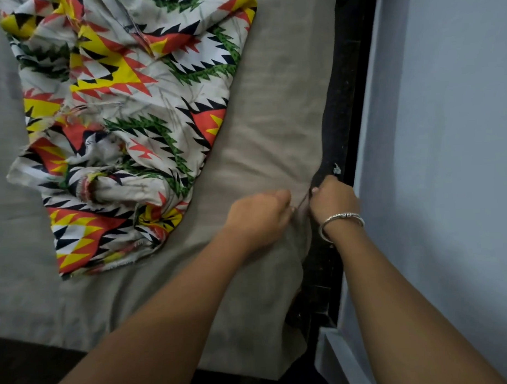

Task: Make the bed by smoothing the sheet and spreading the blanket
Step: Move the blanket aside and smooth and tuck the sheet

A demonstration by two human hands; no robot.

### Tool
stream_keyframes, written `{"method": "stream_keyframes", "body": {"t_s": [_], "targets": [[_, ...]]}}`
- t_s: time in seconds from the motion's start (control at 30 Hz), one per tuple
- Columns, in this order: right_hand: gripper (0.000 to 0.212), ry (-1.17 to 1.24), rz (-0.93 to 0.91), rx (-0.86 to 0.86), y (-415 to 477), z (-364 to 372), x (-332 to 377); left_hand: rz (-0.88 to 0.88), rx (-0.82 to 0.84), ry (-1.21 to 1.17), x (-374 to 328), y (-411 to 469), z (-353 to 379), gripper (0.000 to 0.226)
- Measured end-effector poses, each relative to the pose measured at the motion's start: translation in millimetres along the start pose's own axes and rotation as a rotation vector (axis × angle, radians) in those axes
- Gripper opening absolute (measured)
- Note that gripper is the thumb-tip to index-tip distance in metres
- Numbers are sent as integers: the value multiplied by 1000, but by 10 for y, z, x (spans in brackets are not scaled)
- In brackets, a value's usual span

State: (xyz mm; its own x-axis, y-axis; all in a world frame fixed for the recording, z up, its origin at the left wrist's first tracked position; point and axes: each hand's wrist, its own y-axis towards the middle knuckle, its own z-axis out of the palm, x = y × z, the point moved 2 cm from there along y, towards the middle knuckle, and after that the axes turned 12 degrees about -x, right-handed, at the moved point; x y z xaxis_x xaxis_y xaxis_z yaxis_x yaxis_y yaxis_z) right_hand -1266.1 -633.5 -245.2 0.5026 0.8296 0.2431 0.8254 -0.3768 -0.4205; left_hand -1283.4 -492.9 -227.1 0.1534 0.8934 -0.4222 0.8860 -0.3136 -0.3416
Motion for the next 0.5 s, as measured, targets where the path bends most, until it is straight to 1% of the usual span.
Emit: {"method": "stream_keyframes", "body": {"t_s": [0.07, 0.1, 0.17, 0.2, 0.23, 0.3, 0.37, 0.4, 0.43, 0.5], "targets": [[28, 25, -66, -106, -84, -26, 89, -48, -95, 94, 84, -75, -84, 32], [29, 36, -132, -127, -143, -23, 193, -40, -98, 178, 122, -168, -100, 37], [39, -17, -245, -86, -291, 8, 395, 64, -27, 262, 111, -424, -51, 46], [43, -51, -250, -56, -369, 38, 444, 115, 41, 267, 75, -566, -7, 49], [44, -73, -224, -31, -432, 74, 452, 139, 120, 263, 43, -700, 54, 51], [38, -89, -117, 5, -556, 174, 369, 105, 217, 242, 25, -885, 202, 48], [36, -68, -17, 21, -675, 262, 254, 68, 207, 237, 19, -919, 303, 35], [38, -58, 11, 26, -708, 295, 222, 81, 187, 240, 4, -900, 327, 28], [38, -55, 17, 29, -726, 313, 208, 96, 179, 241, -12, -886, 347, 24], [32, -65, -21, 42, -701, 320, 200, 119, 168, 233, -29, -871, 395, 23]]}}
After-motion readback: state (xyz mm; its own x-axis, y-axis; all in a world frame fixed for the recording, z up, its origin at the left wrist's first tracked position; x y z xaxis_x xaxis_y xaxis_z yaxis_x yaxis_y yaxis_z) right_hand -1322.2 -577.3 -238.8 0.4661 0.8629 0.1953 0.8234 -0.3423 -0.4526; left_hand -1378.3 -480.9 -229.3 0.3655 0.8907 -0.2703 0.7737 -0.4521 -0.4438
